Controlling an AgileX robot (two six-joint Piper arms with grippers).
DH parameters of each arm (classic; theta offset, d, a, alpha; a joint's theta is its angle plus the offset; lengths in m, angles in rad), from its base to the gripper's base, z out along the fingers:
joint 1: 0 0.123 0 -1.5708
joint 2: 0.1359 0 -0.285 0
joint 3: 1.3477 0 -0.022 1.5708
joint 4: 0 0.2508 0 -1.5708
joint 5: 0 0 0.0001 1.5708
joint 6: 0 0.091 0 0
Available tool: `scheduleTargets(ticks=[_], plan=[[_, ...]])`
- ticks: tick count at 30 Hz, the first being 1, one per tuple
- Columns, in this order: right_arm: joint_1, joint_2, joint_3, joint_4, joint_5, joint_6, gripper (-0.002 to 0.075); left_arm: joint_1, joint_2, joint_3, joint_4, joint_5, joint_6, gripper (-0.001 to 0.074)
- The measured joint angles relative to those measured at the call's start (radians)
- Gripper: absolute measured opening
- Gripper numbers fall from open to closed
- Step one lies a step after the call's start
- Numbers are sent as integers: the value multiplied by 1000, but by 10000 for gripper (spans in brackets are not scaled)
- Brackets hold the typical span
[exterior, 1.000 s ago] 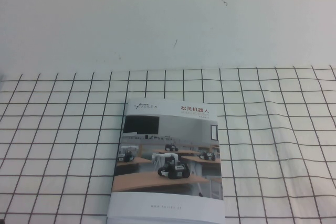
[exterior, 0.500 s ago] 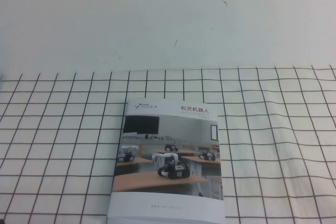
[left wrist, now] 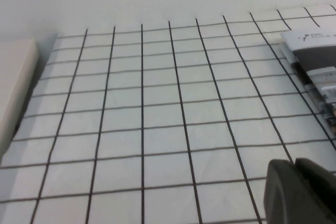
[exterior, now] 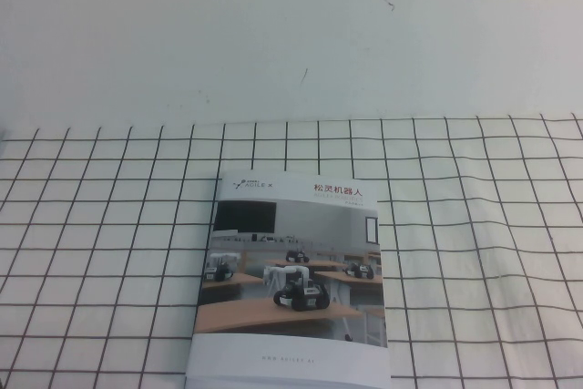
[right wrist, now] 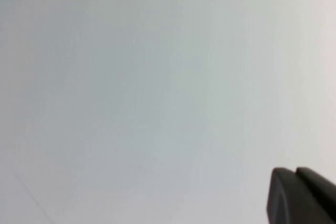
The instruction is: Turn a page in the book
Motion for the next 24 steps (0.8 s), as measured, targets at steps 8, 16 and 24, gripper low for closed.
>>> scheduleTargets(ticks=[8, 16, 24], plan=[[0, 0, 0, 2, -252, 60, 1, 0, 0, 6, 18, -362, 0, -3], [0, 0, -19, 4, -202, 62, 1, 0, 0, 6, 20, -541, 2, -3], [0, 0, -257, -12, 211, 62, 1, 0, 0, 6, 4, -563, -50, -3]])
